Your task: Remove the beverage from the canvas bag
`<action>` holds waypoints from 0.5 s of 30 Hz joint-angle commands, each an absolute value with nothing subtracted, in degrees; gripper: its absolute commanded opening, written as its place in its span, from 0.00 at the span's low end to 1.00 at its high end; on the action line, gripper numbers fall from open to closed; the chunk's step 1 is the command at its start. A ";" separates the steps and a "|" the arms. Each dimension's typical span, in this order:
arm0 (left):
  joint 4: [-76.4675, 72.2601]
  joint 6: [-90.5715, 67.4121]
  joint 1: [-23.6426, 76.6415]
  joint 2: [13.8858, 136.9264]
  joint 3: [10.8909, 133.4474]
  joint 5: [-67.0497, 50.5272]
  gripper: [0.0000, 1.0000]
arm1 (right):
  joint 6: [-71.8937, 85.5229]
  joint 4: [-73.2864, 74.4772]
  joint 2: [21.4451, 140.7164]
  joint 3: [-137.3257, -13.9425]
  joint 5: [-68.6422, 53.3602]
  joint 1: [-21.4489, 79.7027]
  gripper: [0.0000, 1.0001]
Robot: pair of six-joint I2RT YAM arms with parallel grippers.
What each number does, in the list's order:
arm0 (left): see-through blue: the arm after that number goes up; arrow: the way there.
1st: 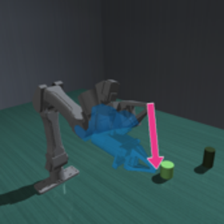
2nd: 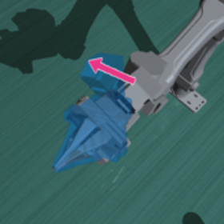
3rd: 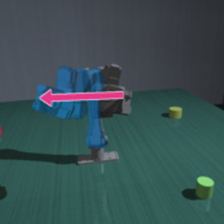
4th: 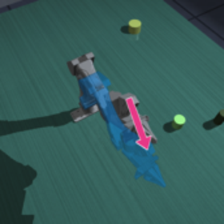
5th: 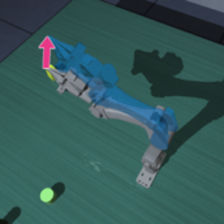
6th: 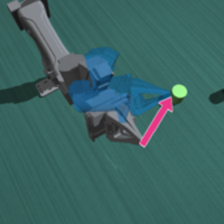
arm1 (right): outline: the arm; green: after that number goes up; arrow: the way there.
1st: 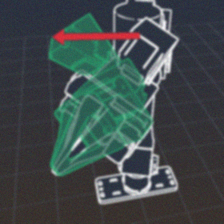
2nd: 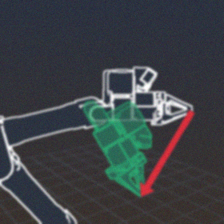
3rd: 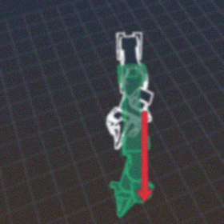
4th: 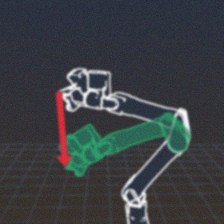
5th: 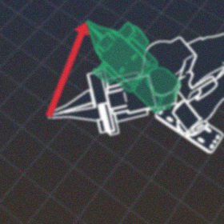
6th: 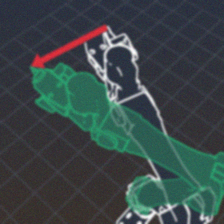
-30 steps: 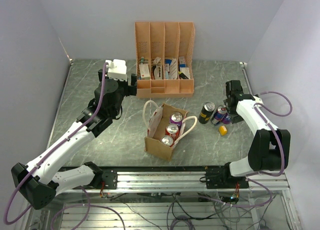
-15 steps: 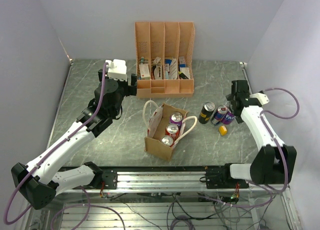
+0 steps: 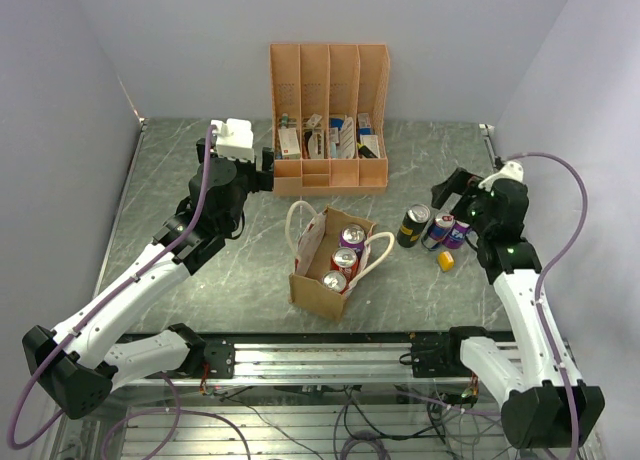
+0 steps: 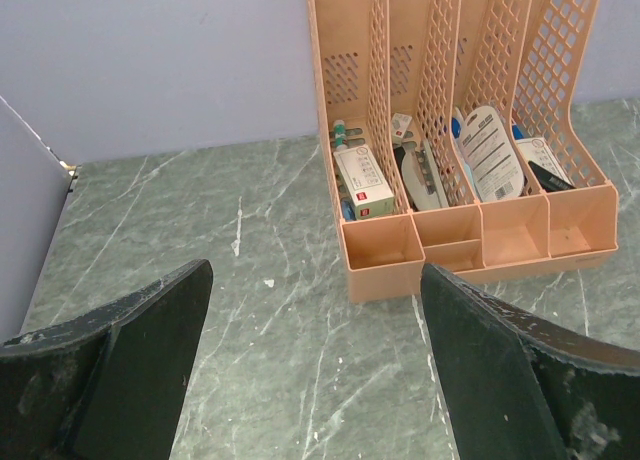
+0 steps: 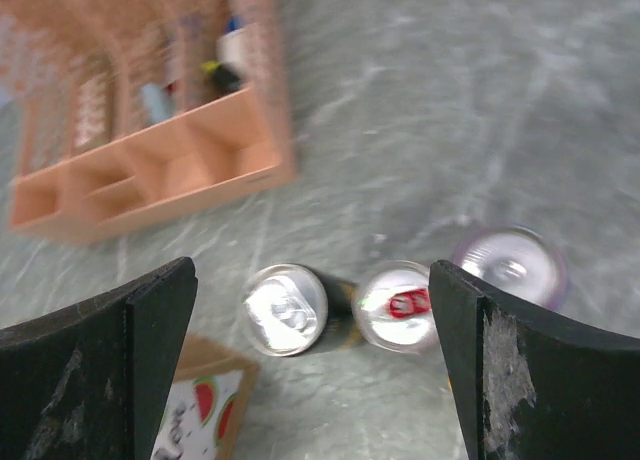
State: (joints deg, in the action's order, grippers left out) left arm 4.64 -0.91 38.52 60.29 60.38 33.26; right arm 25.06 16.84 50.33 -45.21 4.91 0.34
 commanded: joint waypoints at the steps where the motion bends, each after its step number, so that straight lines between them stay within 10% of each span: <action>1: 3.98 -1.41 39.02 60.19 62.28 33.13 0.95 | 18.39 10.77 53.13 -47.20 -20.56 0.53 1.00; 15: 4.05 -1.41 39.02 60.52 62.40 33.00 0.96 | 14.53 22.09 64.70 -64.19 -11.79 30.49 1.00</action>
State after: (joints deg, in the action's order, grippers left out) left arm 4.64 -0.91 38.52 60.34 60.38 33.26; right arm 16.34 17.06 61.52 -60.23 -15.59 25.17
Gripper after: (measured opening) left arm 0.956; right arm 0.996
